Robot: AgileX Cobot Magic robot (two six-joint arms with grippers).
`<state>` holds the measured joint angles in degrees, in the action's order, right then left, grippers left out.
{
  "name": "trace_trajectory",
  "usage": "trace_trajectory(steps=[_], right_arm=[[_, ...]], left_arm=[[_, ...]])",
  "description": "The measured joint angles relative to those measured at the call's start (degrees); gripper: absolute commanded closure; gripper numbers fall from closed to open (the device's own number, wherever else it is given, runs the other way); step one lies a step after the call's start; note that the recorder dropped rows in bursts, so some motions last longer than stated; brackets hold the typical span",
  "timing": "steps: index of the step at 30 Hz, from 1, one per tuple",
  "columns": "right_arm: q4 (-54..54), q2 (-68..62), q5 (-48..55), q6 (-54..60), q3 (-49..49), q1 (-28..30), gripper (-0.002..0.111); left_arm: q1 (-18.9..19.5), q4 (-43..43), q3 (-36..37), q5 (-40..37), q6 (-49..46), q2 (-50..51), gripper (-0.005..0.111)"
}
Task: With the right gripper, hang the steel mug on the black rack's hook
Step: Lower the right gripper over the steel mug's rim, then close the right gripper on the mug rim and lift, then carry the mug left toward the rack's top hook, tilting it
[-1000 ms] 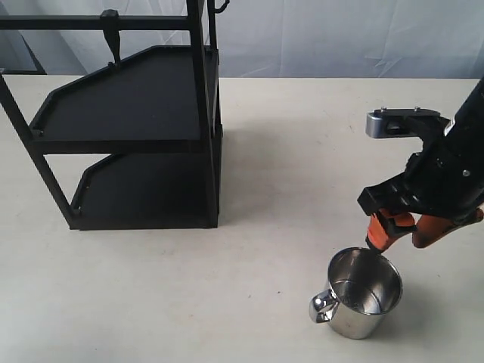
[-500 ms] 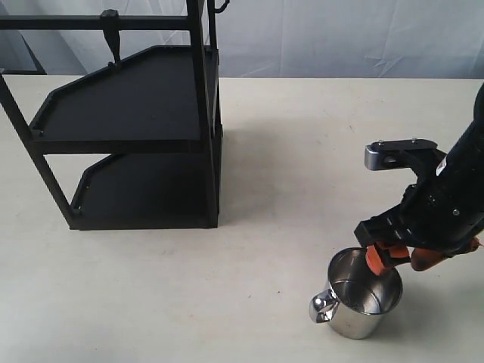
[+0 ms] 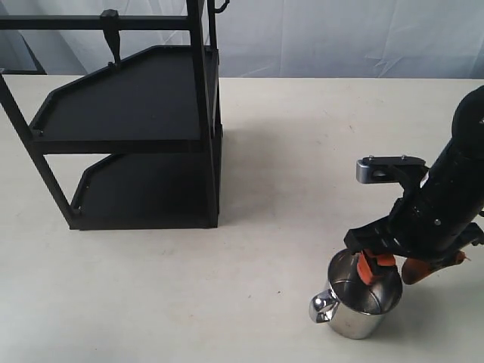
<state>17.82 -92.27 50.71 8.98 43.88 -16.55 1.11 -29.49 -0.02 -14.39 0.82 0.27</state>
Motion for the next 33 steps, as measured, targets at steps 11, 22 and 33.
trace_trajectory(steps=[11, 22, 33], right_arm=[[0.51, -0.10, -0.16, 0.20, 0.00, 0.00, 0.109], [18.88, -0.10, 6.59, 12.94, -0.28, -0.09, 0.109], [35.21, -0.10, 15.80, 21.81, -0.28, -0.09, 0.109]], left_arm=[[0.00, 0.00, 0.00, 0.00, 0.00, 0.00, 0.105], [0.00, 0.00, 0.00, 0.00, 0.00, 0.00, 0.105], [0.00, 0.00, 0.00, 0.00, 0.00, 0.00, 0.105]])
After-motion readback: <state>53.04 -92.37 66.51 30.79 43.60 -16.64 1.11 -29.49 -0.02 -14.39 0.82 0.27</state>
